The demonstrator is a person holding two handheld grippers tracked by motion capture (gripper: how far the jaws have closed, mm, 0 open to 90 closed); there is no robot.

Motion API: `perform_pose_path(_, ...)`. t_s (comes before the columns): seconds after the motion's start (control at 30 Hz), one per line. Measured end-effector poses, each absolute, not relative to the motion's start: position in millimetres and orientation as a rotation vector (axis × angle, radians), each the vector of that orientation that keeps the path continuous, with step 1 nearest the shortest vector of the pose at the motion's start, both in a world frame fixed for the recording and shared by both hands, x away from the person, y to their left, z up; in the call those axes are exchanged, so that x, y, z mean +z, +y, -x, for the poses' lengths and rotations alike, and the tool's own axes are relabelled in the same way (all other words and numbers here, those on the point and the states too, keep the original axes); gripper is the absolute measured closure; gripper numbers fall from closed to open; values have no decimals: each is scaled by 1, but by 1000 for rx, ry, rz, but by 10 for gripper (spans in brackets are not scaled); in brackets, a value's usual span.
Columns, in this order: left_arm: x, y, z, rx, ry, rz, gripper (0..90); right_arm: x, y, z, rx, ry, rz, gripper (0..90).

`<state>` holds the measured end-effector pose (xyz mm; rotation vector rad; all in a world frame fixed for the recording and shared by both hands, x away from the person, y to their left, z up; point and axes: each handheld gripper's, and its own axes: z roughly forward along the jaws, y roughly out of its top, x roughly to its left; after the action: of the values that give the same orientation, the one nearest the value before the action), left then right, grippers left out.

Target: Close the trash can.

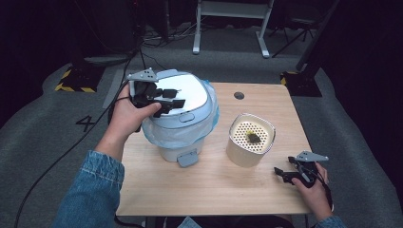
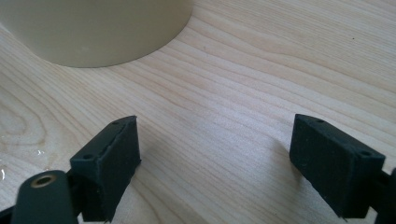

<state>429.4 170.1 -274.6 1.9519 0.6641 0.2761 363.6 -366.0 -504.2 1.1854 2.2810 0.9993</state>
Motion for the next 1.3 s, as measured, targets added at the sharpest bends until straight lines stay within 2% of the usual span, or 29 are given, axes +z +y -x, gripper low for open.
perform_pose_path(0.2,-275,166,-426,364,660,-1978,464,-504,-366,-364,999,2281,-1186,161)
perform_pose_path(0.73,-275,162,-422,414,676,-1994,473,-504,-366,-364,999,2281,-1185,161)
perform_pose_path(0.97,-271,153,-419,525,691,-2067,531,-504,-366,-363,998,2280,-1186,162)
perform_pose_path(1.03,-271,153,-420,509,709,-2048,531,-504,-366,-363,999,2280,-1186,162)
perform_pose_path(1.13,-274,156,-423,442,715,-2011,503,-504,-366,-363,999,2280,-1187,162)
perform_pose_path(1.23,-274,157,-423,428,721,-2006,355,-504,-366,-363,999,2281,-1186,162)
perform_pose_path(1.3,-274,157,-422,413,714,-2000,334,-504,-366,-363,999,2281,-1186,162)
